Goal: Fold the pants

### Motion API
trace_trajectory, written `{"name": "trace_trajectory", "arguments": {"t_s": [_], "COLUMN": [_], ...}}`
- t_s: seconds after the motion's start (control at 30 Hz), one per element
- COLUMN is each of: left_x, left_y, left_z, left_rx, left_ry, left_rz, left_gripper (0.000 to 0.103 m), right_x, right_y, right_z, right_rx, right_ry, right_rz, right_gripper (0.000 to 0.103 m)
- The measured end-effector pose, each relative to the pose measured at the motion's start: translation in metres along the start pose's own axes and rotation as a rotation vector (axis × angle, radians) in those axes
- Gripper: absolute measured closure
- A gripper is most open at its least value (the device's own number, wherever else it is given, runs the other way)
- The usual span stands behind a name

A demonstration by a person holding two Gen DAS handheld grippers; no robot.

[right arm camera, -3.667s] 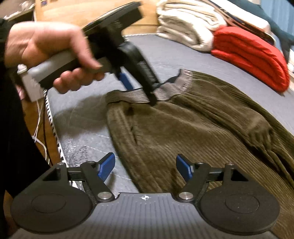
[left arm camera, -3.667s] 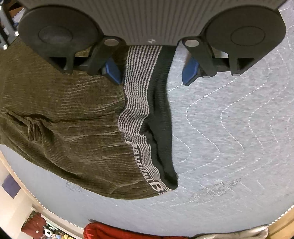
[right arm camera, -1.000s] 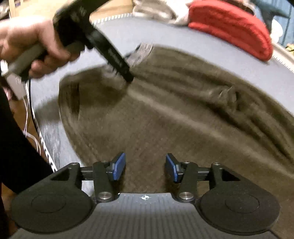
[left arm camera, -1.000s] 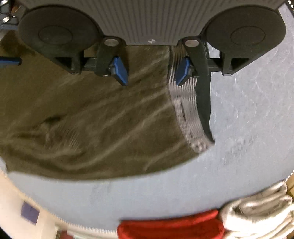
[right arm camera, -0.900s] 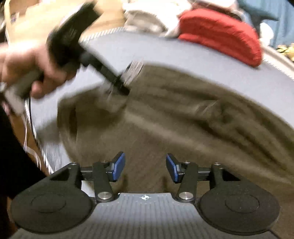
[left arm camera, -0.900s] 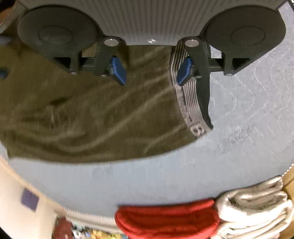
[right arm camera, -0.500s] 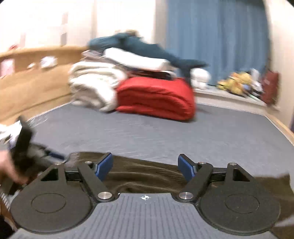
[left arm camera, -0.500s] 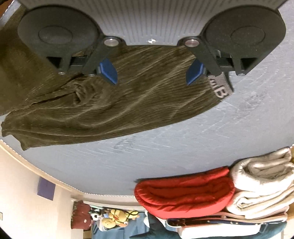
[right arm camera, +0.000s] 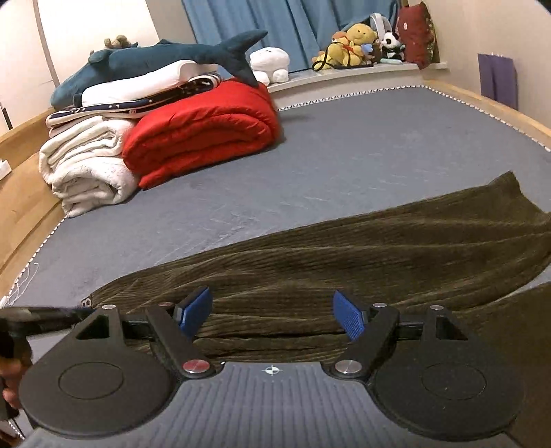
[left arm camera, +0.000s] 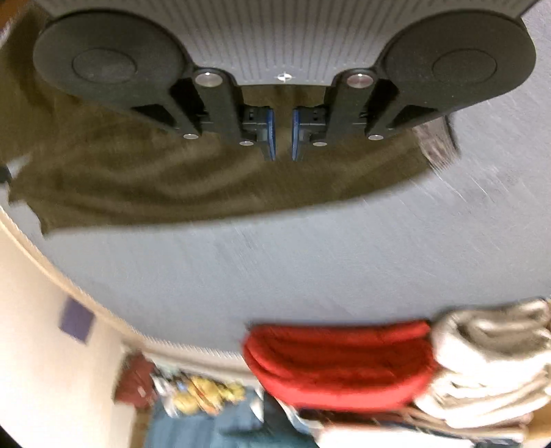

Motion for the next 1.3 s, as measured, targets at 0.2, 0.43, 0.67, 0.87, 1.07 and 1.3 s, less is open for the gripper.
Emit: {"name": "trace_trajectory", "arguments": {"t_s": [0.2,0.43,0.67,0.87,1.07,1.3], "left_x": [-0.046,-0.12,-0.178,-0.188,-0.165,-0.087], "left_y": [0.036,0.038,0.026,0.018,0.022,0.015], "left_z": [0.044,0.051,0.03,0.013,0.006,-0.007], "left_rx": [0.124,0.105,-0.057,-0.163,-0.254,-0.365], "left_ry": [0.025,0.074,0.115,0.043,0.106,0.083], "left_rz": [0.041,0.049,0.095,0.122,0.088,-0.021], "left_gripper": [0.09,0.041,0.016,0.049,0.099,0.1], "right_x": [0.011,0.005,0.005,-0.006,-0.014,-0.01], "right_y": [0.005,0.003,0.007,0.007,0.005,0.001], "right_z": [0.005,0.01,0.013,0.012,0.015,0.006], "right_rx": [0.015,0.061,0.112,0.113,0.128,0.114], "right_ry": [0.035,0.04,0.035,0.034,0.01,-0.051], "right_rz": [-0.03,0.004,0.019,0.043,0.062,0.058], "right_gripper": [0.024,0.024,0.023,0.023,0.023,0.023]}}
Point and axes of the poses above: each gripper's, at about its wrist camera, not at the fingertips, and x roughly against the way its jaws point, z to its left, y to its top, the point moved 3 cm from there along -x, roughly the way its jaws point, and after that the axes turned 11 degrees about y, right-handed, at the moved point
